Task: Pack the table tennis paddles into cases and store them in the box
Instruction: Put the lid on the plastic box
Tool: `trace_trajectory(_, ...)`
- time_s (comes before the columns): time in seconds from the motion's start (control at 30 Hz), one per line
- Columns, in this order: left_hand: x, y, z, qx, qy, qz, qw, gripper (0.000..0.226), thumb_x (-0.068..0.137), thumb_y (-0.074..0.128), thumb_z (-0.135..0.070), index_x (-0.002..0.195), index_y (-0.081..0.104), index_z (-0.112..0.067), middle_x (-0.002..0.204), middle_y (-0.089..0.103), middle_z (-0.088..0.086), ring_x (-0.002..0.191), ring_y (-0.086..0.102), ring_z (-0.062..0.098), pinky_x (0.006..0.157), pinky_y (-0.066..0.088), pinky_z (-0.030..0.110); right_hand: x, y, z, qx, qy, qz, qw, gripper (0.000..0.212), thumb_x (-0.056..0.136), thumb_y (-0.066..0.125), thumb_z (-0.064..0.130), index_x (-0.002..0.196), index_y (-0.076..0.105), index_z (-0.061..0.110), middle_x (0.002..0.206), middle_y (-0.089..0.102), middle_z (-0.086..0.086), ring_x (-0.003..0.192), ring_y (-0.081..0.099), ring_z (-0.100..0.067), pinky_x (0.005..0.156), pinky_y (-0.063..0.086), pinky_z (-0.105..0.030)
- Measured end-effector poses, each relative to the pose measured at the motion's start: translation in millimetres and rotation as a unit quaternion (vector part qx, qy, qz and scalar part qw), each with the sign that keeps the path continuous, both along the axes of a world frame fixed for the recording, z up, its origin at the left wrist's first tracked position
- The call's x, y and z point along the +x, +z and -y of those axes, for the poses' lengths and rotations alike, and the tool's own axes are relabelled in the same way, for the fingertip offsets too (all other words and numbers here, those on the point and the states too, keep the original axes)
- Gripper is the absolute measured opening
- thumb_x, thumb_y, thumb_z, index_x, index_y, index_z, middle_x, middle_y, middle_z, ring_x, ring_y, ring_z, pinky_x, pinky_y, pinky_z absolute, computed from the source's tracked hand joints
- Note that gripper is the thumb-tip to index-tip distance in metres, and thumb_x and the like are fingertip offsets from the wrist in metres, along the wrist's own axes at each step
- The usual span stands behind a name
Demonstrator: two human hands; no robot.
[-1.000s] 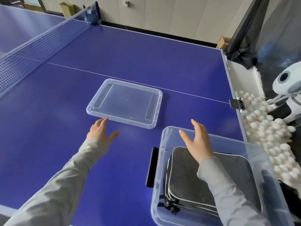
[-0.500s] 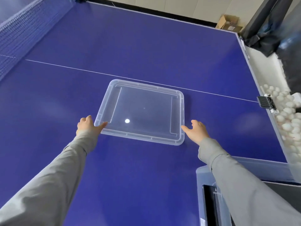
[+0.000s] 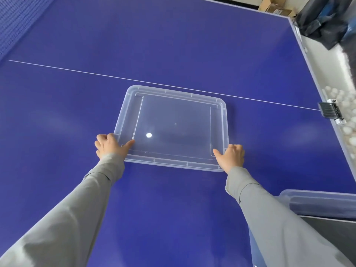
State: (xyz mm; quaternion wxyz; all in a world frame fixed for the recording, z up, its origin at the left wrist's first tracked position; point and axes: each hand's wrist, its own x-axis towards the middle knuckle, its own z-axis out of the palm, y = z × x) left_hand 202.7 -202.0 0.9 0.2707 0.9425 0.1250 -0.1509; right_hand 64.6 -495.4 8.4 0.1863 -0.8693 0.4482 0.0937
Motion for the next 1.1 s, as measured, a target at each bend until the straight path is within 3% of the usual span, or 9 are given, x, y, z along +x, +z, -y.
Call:
trace_trajectory(0.13,-1,7,2,-0.028,0.035,-0.006,0.999,0.074,0.077,0.070,-0.047,0.126,0.040,-0.002,0.132,0.040,0.016,0.124,0.035,0.032,0.099,0.031,0.044,4,6,-2,0.061,-0.050,0.068,0.995,0.061,0.088,0.061,0.038,0.128,0.040,-0.003,0.135,0.038,-0.019,0.127,0.036,-0.035,0.100,0.037,-0.042)
trace_trajectory(0.23,-2,15,3,-0.095,0.070,-0.016,0.993,0.071,0.076,0.073,-0.043,0.121,0.037,-0.001,0.127,0.049,0.016,0.116,0.047,0.035,0.092,0.040,0.045,7,17,0,0.111,-0.067,0.128,0.983,0.058,0.087,0.063,0.030,0.126,0.036,-0.003,0.132,0.043,-0.019,0.118,0.046,-0.036,0.094,0.042,-0.041)
trace_trajectory(0.43,-21,41,-4,-0.145,0.112,-0.008,0.983,0.075,0.072,0.077,-0.044,0.124,0.037,-0.006,0.122,0.053,0.013,0.107,0.053,0.034,0.086,0.047,0.043,2,56,7,0.078,-0.039,0.171,0.981,0.056,0.085,0.065,0.033,0.124,0.039,0.002,0.130,0.049,-0.012,0.115,0.050,-0.033,0.089,0.041,-0.037)
trace_trajectory(0.63,-53,84,8,-0.191,0.131,0.030,0.972,0.075,0.067,0.079,-0.049,0.126,0.051,-0.011,0.121,0.056,0.006,0.090,0.049,0.022,0.071,0.038,0.030,-27,114,29,0.035,-0.009,0.227,0.973,0.055,0.083,0.066,0.035,0.122,0.041,0.006,0.126,0.051,-0.009,0.109,0.053,-0.030,0.084,0.042,-0.035)
trace_trajectory(0.73,-77,109,21,-0.215,0.127,0.035,0.968,0.070,0.062,0.082,-0.049,0.115,0.058,-0.011,0.109,0.060,0.004,0.088,0.053,0.023,0.062,0.037,0.026,-59,141,50,0.016,-0.006,0.254,0.967,0.057,0.082,0.067,0.036,0.125,0.042,0.008,0.126,0.052,-0.009,0.108,0.054,-0.029,0.086,0.045,-0.038)
trace_trajectory(0.87,-125,144,55,-0.266,0.088,0.031,0.960,0.051,0.055,0.085,-0.046,0.077,0.052,-0.015,0.067,0.046,-0.007,0.056,0.042,0.012,0.046,0.029,0.024,-124,165,88,-0.004,-0.026,0.274,0.961,0.057,0.082,0.068,0.036,0.126,0.044,0.008,0.121,0.056,-0.011,0.109,0.053,-0.032,0.086,0.043,-0.037)
trace_trajectory(1.0,-193,168,100,-0.302,0.039,0.054,0.951,0.047,0.056,0.086,-0.042,0.080,0.054,-0.017,0.070,0.051,-0.007,0.059,0.047,0.012,0.048,0.033,0.024,-202,175,127,-0.013,-0.059,0.305,0.951,0.053,0.082,0.069,0.031,0.124,0.048,0.006,0.101,0.059,-0.007,0.105,0.055,-0.032,0.078,0.037,-0.032)
trace_trajectory(1.1,-254,174,136,-0.280,0.031,0.075,0.957,0.049,0.059,0.085,-0.043,0.086,0.052,-0.018,0.072,0.051,-0.008,0.063,0.049,0.011,0.049,0.034,0.024,-262,176,158,-0.016,-0.052,0.309,0.949,0.056,0.083,0.069,0.028,0.129,0.048,0.003,0.121,0.060,-0.017,0.115,0.053,-0.034,0.092,0.040,-0.038)
